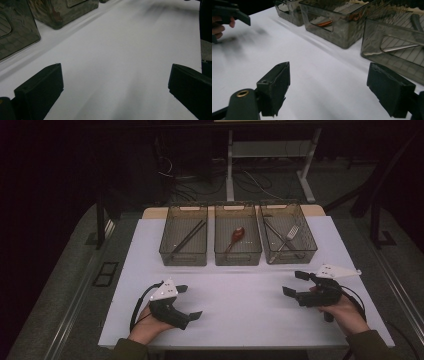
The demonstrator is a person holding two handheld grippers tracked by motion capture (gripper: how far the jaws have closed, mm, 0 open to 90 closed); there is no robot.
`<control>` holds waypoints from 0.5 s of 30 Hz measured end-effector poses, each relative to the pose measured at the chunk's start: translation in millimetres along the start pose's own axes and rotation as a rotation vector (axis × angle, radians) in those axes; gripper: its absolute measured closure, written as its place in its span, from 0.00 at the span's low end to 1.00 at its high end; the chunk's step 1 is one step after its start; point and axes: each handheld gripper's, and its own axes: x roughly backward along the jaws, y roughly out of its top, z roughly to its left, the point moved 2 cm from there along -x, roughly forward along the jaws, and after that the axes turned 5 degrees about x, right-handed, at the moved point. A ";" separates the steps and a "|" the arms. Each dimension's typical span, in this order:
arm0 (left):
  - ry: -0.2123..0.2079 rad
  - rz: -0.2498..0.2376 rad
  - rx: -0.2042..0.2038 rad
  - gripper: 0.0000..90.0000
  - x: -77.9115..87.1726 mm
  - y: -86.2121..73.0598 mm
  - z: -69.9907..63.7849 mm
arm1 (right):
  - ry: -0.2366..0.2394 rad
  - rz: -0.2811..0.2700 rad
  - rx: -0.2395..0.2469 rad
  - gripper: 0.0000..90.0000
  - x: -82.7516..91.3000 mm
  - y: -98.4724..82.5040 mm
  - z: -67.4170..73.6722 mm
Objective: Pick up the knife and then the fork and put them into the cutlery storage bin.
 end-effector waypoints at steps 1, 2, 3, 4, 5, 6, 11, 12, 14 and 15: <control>0.000 0.000 0.000 0.00 -0.1 0.0 0.1 | 0.004 0.000 0.000 0.20 0.3 -1.7 1.0; -0.001 0.000 0.000 0.00 -0.2 0.0 0.0 | 0.006 0.002 0.001 0.20 0.3 -3.5 2.1; -0.001 0.001 0.000 0.00 -0.2 0.0 -0.1 | 0.007 0.004 0.000 0.20 0.4 -5.5 3.5; 0.000 -0.001 0.001 0.00 -0.1 0.1 -0.4 | 0.010 0.008 0.005 0.20 0.6 -7.8 4.6; 0.000 -0.001 0.001 0.00 0.0 0.1 -0.5 | 0.011 0.014 0.006 0.20 0.7 -10.0 6.0; -0.001 -0.001 0.001 0.00 0.1 0.0 -0.4 | 0.011 0.020 0.004 0.20 1.2 -12.1 7.1; -0.002 0.005 -0.003 0.00 0.0 0.0 0.0 | 0.018 0.033 0.007 0.20 4.1 -21.5 11.2; -0.002 0.005 -0.003 0.00 -0.1 0.0 -0.2 | 0.020 0.037 0.009 0.20 4.5 -22.9 11.7; -0.003 0.005 -0.003 0.00 -0.2 0.0 -0.4 | 0.023 0.035 0.006 0.20 4.7 -25.3 13.0; -0.002 0.005 -0.008 0.00 -0.1 0.1 -0.1 | 0.023 0.042 0.011 0.20 5.2 -26.4 13.6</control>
